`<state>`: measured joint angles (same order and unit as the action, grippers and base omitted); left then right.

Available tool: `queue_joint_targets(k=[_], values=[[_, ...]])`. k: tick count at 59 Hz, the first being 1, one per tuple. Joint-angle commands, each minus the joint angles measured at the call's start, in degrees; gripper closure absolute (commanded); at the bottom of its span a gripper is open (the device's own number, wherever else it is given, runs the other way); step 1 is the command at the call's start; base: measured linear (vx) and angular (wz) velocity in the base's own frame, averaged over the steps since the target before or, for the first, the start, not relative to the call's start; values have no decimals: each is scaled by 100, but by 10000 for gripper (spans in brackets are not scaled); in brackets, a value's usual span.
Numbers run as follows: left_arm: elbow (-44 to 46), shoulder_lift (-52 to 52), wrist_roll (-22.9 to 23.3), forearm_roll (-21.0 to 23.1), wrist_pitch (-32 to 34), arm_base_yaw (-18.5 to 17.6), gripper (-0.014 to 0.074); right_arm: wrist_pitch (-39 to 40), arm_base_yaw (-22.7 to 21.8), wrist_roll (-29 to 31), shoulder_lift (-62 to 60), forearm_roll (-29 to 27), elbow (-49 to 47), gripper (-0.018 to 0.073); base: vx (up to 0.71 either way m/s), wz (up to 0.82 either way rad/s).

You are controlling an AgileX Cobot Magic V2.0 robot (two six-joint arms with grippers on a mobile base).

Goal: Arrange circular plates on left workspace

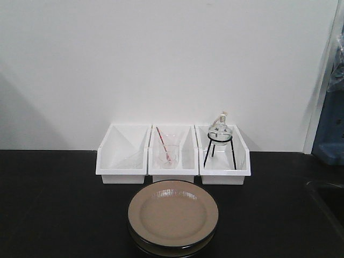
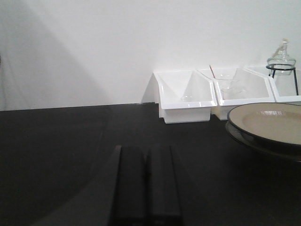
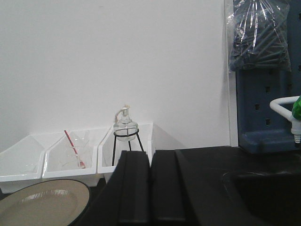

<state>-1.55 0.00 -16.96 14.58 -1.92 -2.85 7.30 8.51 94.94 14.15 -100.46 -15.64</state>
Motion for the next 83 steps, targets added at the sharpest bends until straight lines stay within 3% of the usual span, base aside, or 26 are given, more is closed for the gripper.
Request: queue_joint_targets(k=[1,83], values=[[-72,-145,67,-227,325,128,596,-95,-24,44,46,-89,-162,564,0,0],[-72,-153,69,-210,318,123,594,-139,-24,20,46,-221,83,564,0,0]])
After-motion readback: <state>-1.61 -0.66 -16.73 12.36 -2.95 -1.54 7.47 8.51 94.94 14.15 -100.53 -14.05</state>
